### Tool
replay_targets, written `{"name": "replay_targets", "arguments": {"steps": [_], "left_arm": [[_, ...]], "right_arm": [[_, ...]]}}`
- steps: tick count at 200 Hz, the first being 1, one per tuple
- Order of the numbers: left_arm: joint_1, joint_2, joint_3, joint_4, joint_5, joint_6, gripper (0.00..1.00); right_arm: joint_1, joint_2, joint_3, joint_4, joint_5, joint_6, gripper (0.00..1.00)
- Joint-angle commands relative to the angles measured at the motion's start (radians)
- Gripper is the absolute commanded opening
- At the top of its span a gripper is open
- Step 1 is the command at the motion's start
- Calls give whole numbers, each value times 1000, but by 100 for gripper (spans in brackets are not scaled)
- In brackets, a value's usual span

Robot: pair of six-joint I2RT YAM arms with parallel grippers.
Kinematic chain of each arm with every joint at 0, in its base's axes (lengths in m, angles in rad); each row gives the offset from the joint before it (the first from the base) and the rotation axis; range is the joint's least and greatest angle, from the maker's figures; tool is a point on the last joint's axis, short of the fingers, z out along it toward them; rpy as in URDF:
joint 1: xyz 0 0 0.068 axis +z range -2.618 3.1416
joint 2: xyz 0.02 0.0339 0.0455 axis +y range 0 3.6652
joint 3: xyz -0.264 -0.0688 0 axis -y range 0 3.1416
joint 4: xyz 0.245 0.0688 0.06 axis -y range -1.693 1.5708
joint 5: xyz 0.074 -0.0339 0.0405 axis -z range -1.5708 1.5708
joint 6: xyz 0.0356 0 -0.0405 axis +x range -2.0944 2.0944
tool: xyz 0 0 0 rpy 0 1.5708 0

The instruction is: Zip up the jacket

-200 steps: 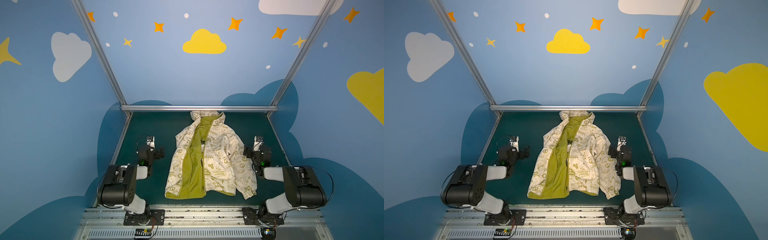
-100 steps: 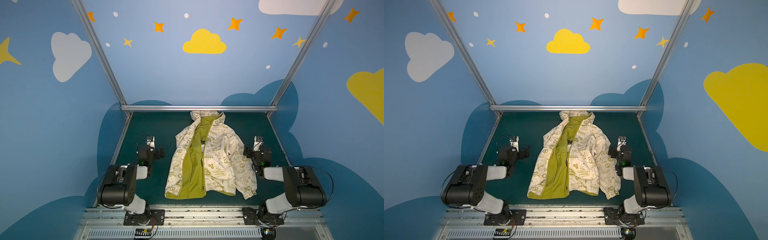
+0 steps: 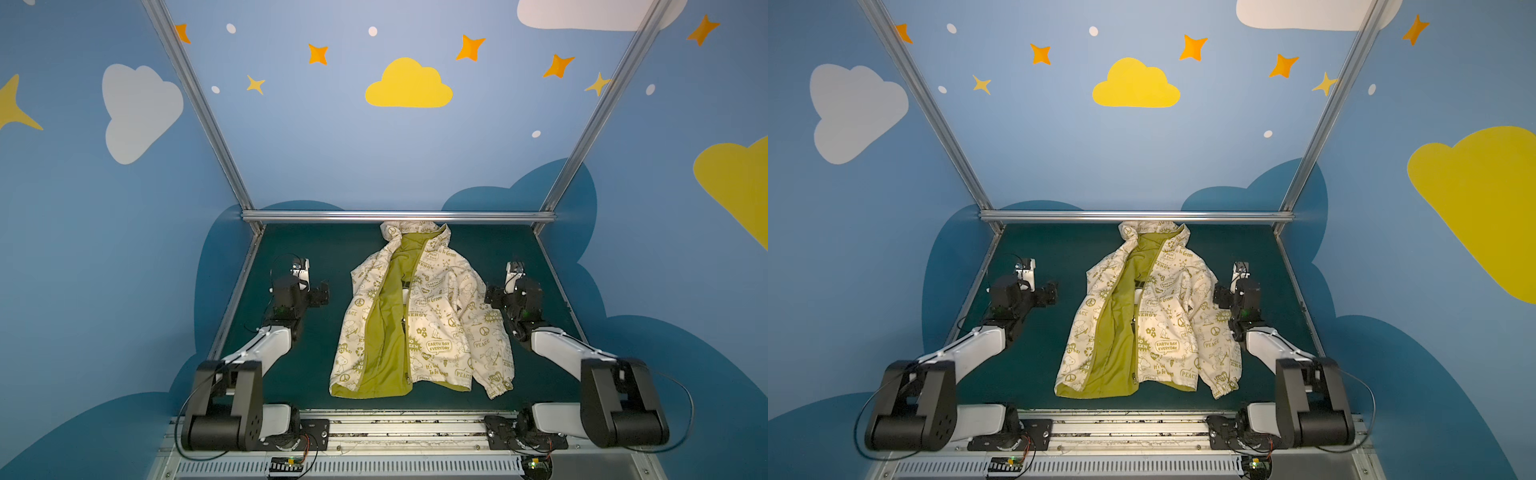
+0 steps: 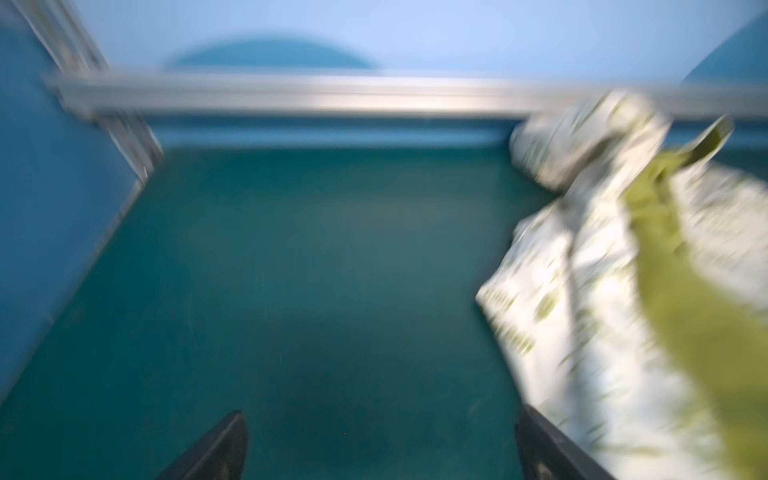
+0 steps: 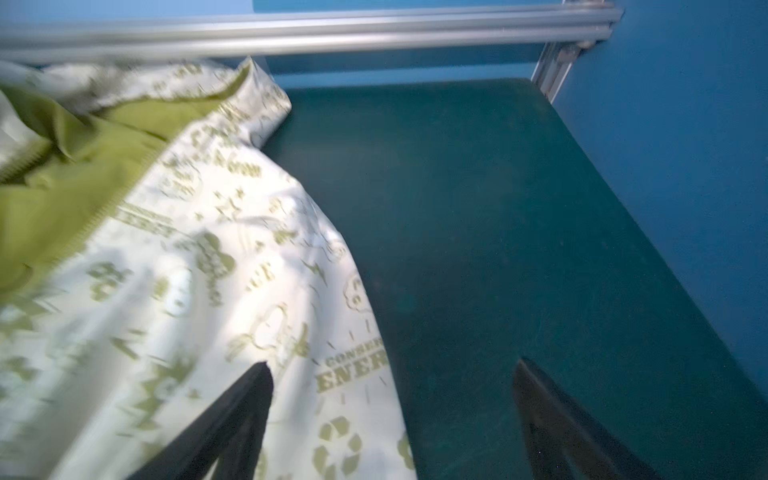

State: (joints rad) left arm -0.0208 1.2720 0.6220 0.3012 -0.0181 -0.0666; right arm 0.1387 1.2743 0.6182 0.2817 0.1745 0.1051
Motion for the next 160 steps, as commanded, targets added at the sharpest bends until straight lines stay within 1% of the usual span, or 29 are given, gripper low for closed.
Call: {"name": "replay_targets", "arguments": {"steps": [1,11,24,41,51,61,80,105,120,128,141,147,150,160], "left_arm": [[-31,-95,114,-449,-14,-152,99],[-49,-133,141,-578,-6,-229,99],[-84,-190,137,-686,29,-304,99],[-137,-276,88,-758,46,-390,99],[-160,-330,40,-777,53,-455,99],[-177,-381,-8,-782,78,-516,99],[-207,-456,-101,-775,126,-609,99],[-223,-509,-200,-749,179,-679,99],[-222,-515,-235,-733,206,-707,99],[-222,-512,-242,-733,222,-719,99],[-223,-507,-251,-735,245,-734,99],[-222,-507,-255,-735,245,-742,99],[-223,-508,-258,-738,271,-745,99],[-223,-514,-264,-754,281,-753,99]], "right_arm": [[58,-123,143,-449,-26,209,90],[109,-168,164,-537,-78,265,90],[192,-211,178,-640,-116,367,90],[322,-240,173,-710,-219,500,90],[403,-248,154,-704,-273,594,89],[493,-247,126,-654,-324,675,88],[671,-215,98,-539,-358,819,87],[849,-102,101,-344,-393,953,85],[911,-9,104,-227,-424,1009,85],[932,42,105,-165,-439,1033,83],[955,114,105,-73,-466,1061,80],[963,139,107,-44,-467,1066,78],[965,150,107,-32,-465,1068,77],[967,190,111,6,-466,1073,73]]}}
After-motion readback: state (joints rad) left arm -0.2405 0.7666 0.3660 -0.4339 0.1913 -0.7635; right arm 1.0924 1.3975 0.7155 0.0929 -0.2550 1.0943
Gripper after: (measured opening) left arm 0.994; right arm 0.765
